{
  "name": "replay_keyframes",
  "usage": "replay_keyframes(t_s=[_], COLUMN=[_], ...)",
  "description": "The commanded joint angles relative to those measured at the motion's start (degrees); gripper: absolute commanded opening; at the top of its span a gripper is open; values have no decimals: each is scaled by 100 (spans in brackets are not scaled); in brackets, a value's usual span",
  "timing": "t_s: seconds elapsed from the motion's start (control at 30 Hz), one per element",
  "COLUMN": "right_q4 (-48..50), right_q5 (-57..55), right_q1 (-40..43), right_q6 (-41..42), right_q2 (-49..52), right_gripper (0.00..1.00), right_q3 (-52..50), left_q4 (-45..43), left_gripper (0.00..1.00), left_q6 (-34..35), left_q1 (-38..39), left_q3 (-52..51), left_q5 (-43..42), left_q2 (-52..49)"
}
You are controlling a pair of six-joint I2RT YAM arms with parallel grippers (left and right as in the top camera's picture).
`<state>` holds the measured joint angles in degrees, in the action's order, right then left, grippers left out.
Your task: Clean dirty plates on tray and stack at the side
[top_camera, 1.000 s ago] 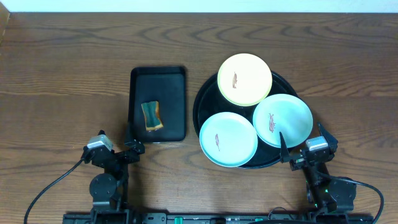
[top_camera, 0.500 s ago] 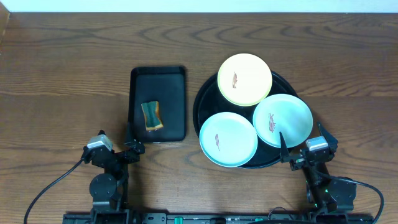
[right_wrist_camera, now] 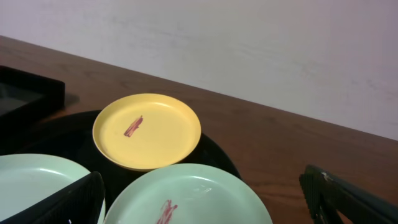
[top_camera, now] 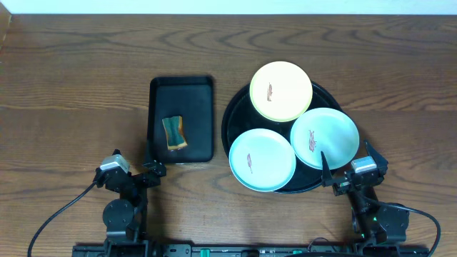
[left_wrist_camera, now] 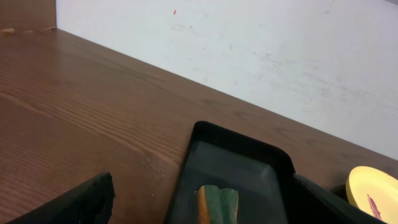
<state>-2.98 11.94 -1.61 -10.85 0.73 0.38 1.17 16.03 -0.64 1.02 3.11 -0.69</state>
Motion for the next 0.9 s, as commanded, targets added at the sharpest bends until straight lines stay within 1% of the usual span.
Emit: replay_keyframes(t_s=[0.0, 0.7, 0.83, 0.87], right_q4=[-24, -20, 70, 201], right_q5=[-11, 9, 496, 680], right_q1=[114, 114, 114, 114], right_q6=[-37, -31, -13, 122], right_q2=[-22, -22, -24, -24], right_gripper=[99, 99, 99, 99], right_q3=[-7, -7, -7, -7], left_q4=[271, 271, 273, 251], left_gripper=[89, 89, 89, 89], left_q6=[-96, -94, -90, -26], left_q1=[7, 9, 7, 9], left_q3=[-74, -74, -74, -72], left_q5=[76, 13, 9, -31], left_q2=[46, 46, 39, 39])
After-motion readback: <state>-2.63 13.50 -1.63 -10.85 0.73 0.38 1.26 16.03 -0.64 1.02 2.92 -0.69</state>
